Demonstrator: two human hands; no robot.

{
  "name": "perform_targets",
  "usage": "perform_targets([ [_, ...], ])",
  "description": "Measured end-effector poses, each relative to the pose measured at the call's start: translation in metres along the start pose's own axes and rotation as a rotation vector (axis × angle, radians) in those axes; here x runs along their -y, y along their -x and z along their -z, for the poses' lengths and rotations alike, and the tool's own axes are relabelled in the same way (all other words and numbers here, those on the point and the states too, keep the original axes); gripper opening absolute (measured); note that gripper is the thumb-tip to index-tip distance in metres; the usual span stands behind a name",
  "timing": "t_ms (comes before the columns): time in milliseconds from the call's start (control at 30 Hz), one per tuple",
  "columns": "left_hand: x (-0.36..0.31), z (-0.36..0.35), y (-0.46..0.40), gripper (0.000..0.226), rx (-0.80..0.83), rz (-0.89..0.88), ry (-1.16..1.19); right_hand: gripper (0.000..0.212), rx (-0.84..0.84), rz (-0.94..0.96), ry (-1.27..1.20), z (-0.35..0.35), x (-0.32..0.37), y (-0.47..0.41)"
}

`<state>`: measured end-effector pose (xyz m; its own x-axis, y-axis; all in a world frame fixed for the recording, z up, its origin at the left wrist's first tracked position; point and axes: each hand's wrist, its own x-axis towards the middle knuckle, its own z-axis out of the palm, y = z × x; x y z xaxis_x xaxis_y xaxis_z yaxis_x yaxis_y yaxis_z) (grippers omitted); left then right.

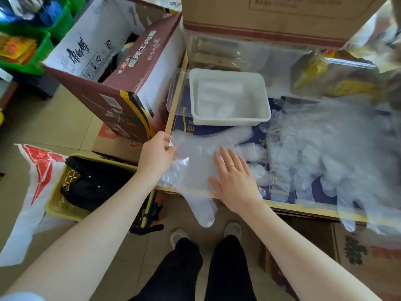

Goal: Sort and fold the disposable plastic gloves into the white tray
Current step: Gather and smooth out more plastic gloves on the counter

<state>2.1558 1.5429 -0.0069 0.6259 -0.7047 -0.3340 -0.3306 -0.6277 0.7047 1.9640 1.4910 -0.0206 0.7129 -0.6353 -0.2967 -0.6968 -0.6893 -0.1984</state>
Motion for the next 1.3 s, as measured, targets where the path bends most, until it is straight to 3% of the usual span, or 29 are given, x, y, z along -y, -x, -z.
perform_targets([
  [100,0.003,-0.003,0.004,0.043,0.007,-0.075,-0.103,0.067,0.028,-0.04,0.037,-0.012,-0.001,-0.008],
  [167,0.008,-0.007,0.007,0.061,-0.094,-0.324,-0.43,0.069,0.052,-0.049,0.058,-0.016,-0.003,-0.012],
  [233,0.005,-0.016,0.009,0.054,-0.166,-0.642,-0.633,0.072,0.069,-0.064,0.059,-0.019,-0.008,-0.014],
  [300,-0.004,-0.028,0.011,0.043,0.065,-0.798,-0.727,0.075,0.073,-0.064,0.07,-0.021,-0.01,-0.016],
  [367,-0.003,-0.038,0.012,0.052,0.331,-0.673,-0.832,0.083,0.074,-0.059,0.086,-0.023,-0.011,-0.018],
  [400,-0.002,-0.04,0.011,0.058,0.371,-0.607,-0.87,0.089,0.074,-0.057,0.085,-0.023,-0.013,-0.018],
  [467,0.0,-0.042,0.009,0.069,0.369,-0.564,-0.913,0.092,0.072,-0.081,0.075,-0.023,-0.024,-0.016],
  [700,-0.011,-0.051,0.011,0.102,0.362,-0.476,-0.991,0.074,0.091,-0.245,0.163,-0.002,-0.09,0.001],
  [800,-0.019,-0.058,0.012,0.11,0.341,-0.422,-1.025,0.051,-0.196,-0.134,-0.143,0.014,-0.108,0.007],
  [900,-0.027,-0.064,0.014,0.097,0.274,-0.4,-0.998,0.038,-0.534,-0.279,-0.476,0.027,-0.132,0.008],
  [967,-0.031,-0.067,0.015,0.079,0.155,-0.469,-0.913,0.046,-0.493,-0.515,-0.56,0.031,-0.157,0.001],
  [1067,-0.039,-0.077,0.016,0.057,0.06,-0.611,-0.732,0.06,-0.269,-0.759,-0.395,0.031,-0.195,-0.007],
  [1133,-0.049,-0.088,0.016,0.05,0.059,-0.668,-0.623,0.058,-0.189,-0.762,-0.268,0.029,-0.212,-0.006],
  [1200,-0.065,-0.099,0.017,0.043,0.085,-0.695,-0.495,0.043,-0.235,-0.656,-0.19,0.025,-0.223,-0.004],
  [1300,-0.09,-0.12,0.019,0.045,0.126,-0.702,-0.327,0.021,-0.334,-0.566,-0.298,0.023,-0.232,-0.002],
])
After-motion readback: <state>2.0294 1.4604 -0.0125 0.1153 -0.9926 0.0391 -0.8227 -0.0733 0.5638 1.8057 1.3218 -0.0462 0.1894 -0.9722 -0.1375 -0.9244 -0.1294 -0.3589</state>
